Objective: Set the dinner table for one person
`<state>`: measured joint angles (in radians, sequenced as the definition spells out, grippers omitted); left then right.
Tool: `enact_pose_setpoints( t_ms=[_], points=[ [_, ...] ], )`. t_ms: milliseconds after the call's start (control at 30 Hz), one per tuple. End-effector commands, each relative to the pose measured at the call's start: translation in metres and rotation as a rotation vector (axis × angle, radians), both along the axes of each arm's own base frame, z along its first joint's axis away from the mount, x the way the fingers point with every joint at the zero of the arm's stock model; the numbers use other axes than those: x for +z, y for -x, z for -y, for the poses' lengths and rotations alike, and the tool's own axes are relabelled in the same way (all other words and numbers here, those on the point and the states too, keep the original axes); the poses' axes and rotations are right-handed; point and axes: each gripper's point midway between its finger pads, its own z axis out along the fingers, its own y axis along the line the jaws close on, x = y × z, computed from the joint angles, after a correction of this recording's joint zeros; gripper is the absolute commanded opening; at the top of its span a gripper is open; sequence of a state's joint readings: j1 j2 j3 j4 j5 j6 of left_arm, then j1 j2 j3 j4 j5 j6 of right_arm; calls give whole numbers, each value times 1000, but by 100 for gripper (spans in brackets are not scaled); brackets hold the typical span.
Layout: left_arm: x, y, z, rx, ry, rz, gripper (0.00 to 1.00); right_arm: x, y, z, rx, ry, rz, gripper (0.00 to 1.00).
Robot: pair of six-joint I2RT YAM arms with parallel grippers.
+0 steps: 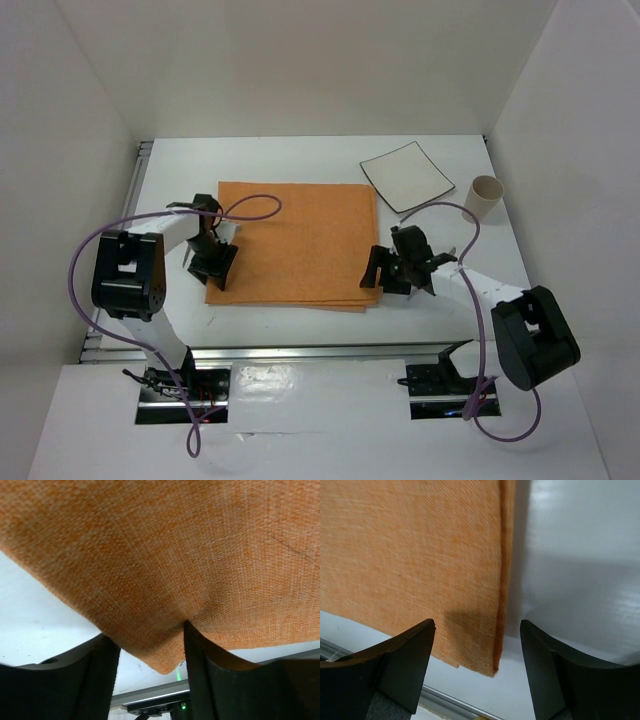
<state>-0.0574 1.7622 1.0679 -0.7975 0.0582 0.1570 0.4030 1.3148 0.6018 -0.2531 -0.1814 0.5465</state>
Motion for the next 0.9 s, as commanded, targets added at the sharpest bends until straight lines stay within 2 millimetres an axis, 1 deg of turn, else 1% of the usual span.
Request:
enact_pose_setpoints(
  t_ms=[0, 33, 67, 100, 133, 167, 200, 233, 267, 300, 367, 400, 433, 467, 500, 533, 567, 600, 667, 700, 733, 767, 800, 833, 867],
  points=[
    [-9, -6, 9, -48, 65, 38, 57, 3, 3, -8, -23, -62, 33, 75],
    [-14, 0, 11, -60, 82, 12, 49, 1, 7, -10, -10, -76, 24, 67],
    [-17, 6, 12, -71, 94, -2, 46, -2, 14, -10, -10, -91, 15, 62],
    [-19, 7, 12, -71, 94, -1, 42, -3, 17, -12, 1, -94, 20, 54],
    [-21, 11, 14, -80, 106, -10, 39, 0, 18, -12, -7, -109, 37, 38],
    [-23, 12, 17, -80, 125, -9, 31, -6, 22, -6, -39, -94, 30, 30],
    [-23, 16, 18, -90, 134, -12, 28, -6, 22, -3, -46, -90, 39, 22],
    [-23, 16, 18, -91, 134, -12, 26, 3, 20, -5, -54, -111, 67, 16],
    [-23, 16, 18, -104, 134, -10, 26, 6, 19, -3, -63, -105, 77, 4],
    [-18, 16, 17, -119, 134, 12, 26, 8, 18, 0, -72, -98, 90, 0],
    [-10, 23, 22, -147, 171, 4, 26, 12, 23, 5, -82, -86, 93, 0],
    [-6, 25, 25, -171, 195, 6, 28, 22, 17, 6, -97, -77, 116, 0],
    [2, 23, 29, -195, 207, 26, 30, 24, 23, 12, -107, -53, 96, 0],
    [6, 28, 28, -204, 207, 15, 31, 27, 23, 16, -119, -34, 94, 0],
    [8, 28, 32, -234, 207, 27, 33, 35, 17, 23, -160, -4, 114, 0],
    [12, 31, 36, -258, 197, 27, 37, 40, 17, 28, -182, 10, 118, 0],
    [10, 35, 38, -267, 197, 16, 39, 38, 25, 35, -200, 40, 87, 0],
    [7, 40, 34, -279, 164, 0, 41, 41, 25, 37, -216, 44, 86, 0],
    [8, 40, 35, -286, 139, 5, 46, 43, 30, 37, -219, 34, 75, 0],
    [6, 45, 37, -284, 139, -8, 48, 47, 30, 34, -227, 9, 78, 0],
    [4, 46, 37, -283, 139, -19, 49, 41, 37, 32, -212, 1, 52, 0],
    [4, 46, 38, -283, 148, -19, 52, 41, 36, 32, -223, -6, 47, 0],
    [4, 46, 38, -283, 148, -19, 52, 34, 42, 34, -231, 4, 19, 0],
    [9, 44, 39, -284, 148, -8, 53, 33, 45, 34, -248, 0, 1, 0],
    [9, 44, 39, -284, 148, -8, 54, 32, 48, 38, -255, 13, -5, 0]
  ],
)
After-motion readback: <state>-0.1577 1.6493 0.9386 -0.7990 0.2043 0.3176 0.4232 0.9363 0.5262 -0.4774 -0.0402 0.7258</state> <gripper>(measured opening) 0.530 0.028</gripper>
